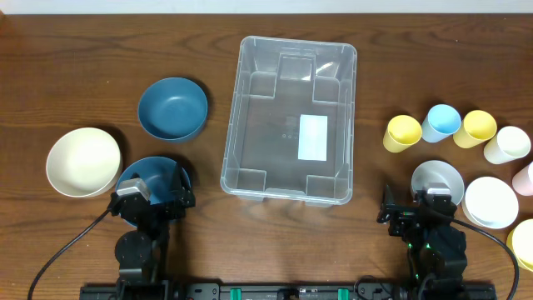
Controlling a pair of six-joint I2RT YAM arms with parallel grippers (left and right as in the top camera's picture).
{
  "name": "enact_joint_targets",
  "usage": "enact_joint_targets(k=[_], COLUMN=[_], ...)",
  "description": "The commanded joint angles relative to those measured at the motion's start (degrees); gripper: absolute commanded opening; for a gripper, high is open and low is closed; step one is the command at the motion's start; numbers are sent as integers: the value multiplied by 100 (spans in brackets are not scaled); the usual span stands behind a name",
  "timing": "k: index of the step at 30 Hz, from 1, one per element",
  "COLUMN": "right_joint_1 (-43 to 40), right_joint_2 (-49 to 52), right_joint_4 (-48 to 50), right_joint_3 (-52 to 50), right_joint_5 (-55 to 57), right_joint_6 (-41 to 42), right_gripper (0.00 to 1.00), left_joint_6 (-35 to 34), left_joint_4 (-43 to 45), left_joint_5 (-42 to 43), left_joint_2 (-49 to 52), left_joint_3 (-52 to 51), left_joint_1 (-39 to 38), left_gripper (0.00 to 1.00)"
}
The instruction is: Pack container
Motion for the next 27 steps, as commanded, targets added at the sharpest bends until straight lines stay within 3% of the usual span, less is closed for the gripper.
enact_joint_targets(k=[1,11,21,27], right_joint_1=[-33,-33,-33,-33], right_joint_2=[-20,-20,-20,-20], right_joint_4=[0,0,0,0], right_joint_3=[-22,-22,-22,-22], right_joint_5=[59,59,59,59], right_joint_6=[-59,-57,-57,-59], right_gripper=[99,99,99,99], left_joint_6=[76,269,-168,-269], left_joint_4=[-83,-83,-81,-780], left_joint_5=[-7,-131,107,98], left_joint_2=[-11,-11,2,328], left_joint_3=[-188,-188,-129,734], left_joint_1=[-22,-22,-22,-22], left_gripper=[98,98,98,98])
